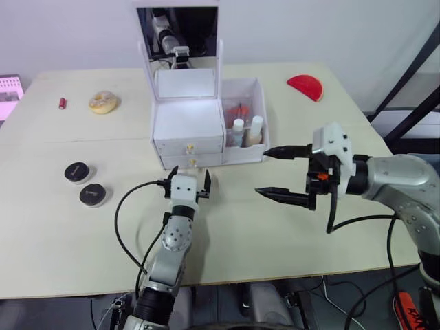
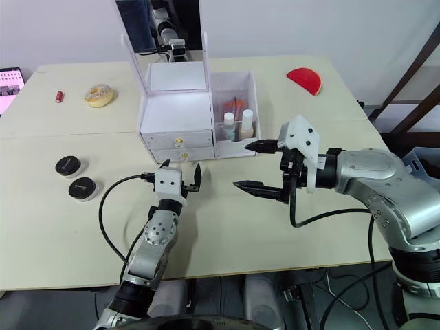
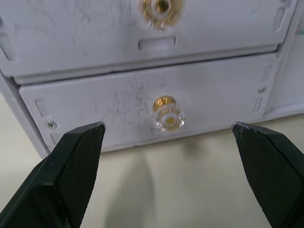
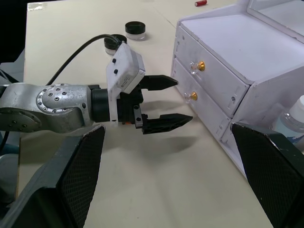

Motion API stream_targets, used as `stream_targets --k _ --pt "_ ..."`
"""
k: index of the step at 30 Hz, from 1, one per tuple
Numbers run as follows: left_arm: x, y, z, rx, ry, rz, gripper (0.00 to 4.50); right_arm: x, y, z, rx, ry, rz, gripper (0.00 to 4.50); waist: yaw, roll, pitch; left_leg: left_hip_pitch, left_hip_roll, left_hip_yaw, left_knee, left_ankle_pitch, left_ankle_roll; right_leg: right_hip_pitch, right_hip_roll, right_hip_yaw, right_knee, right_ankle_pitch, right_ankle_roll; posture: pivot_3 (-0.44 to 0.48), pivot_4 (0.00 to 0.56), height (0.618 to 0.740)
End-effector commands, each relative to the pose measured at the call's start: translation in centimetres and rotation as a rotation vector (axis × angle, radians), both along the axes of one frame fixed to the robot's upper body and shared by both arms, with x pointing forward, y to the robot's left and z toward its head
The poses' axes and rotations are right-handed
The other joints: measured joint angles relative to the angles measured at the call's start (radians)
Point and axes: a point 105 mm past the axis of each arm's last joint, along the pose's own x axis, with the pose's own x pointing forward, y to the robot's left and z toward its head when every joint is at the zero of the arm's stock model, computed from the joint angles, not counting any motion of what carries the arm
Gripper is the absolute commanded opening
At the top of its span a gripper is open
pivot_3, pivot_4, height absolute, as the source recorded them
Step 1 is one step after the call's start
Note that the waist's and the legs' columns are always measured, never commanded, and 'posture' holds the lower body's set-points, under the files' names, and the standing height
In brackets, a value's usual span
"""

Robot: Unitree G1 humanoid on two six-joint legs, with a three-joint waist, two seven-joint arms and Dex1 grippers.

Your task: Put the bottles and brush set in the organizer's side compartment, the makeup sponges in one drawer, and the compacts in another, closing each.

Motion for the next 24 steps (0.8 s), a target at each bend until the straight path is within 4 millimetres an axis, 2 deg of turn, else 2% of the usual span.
stream_targets --k 1,12,15,17,21,22,24 --pt "0.13 -0.85 1.77 -0.018 -0.074 -0.014 4.49 -0.41 0.31 0.62 0.007 -0.033 0.018 4.5 0.0 0.0 0.0 0.0 0.0 0.0 0.0 0.0 0.0 0.0 0.0 0.0 0.0 0.0 0.0 0.0 0.15 0.739" --pt "0.81 -0.74 1.5 -0.016 -0.057 -0.013 4.49 -0.39 0.65 0.8 0.02 -0.038 0.021 4.5 0.0 0.0 0.0 0.0 0.0 0.0 0.0 0.0 0.0 0.0 0.0 0.0 0.0 0.0 0.001 0.0 0.15 0.739" --pt "0.84 -0.78 1.77 -0.021 -0.072 -0.019 3.64 -0.41 0.68 0.81 0.023 -0.038 0.02 4.5 0.0 0.0 0.0 0.0 0.0 0.0 0.0 0.0 0.0 0.0 0.0 0.0 0.0 0.0 0.001 0.0 0.15 0.739" --pt "0.86 -0.82 1.86 -0.023 -0.076 -0.021 2.75 -0.48 0.72 0.71 0.022 -0.036 0.02 4.5 0.0 0.0 0.0 0.0 0.0 0.0 0.0 0.0 0.0 0.0 0.0 0.0 0.0 0.0 0.001 0.0 0.15 0.739" --pt "0.85 -0.89 1.89 -0.02 -0.078 -0.028 0.59 -0.56 0.81 0.67 0.026 -0.032 0.02 4.5 0.0 0.0 0.0 0.0 0.0 0.0 0.0 0.0 0.0 0.0 0.0 0.0 0.0 0.001 0.001 0.0 0.15 0.739" --pt "0.85 -0.89 1.9 -0.02 -0.079 -0.029 0.23 -0.58 0.81 0.65 0.026 -0.032 0.019 4.5 0.0 0.0 0.0 0.0 0.0 0.0 0.0 0.0 0.0 0.0 0.0 0.0 0.0 0.001 0.001 0.0 0.15 0.739" --pt "0.85 -0.87 1.89 -0.019 -0.078 -0.029 0.22 -0.59 0.82 0.63 0.025 -0.031 0.018 4.5 0.0 0.0 0.0 0.0 0.0 0.0 0.0 0.0 0.0 0.0 0.0 0.0 0.0 0.001 0.001 0.0 0.15 0.739"
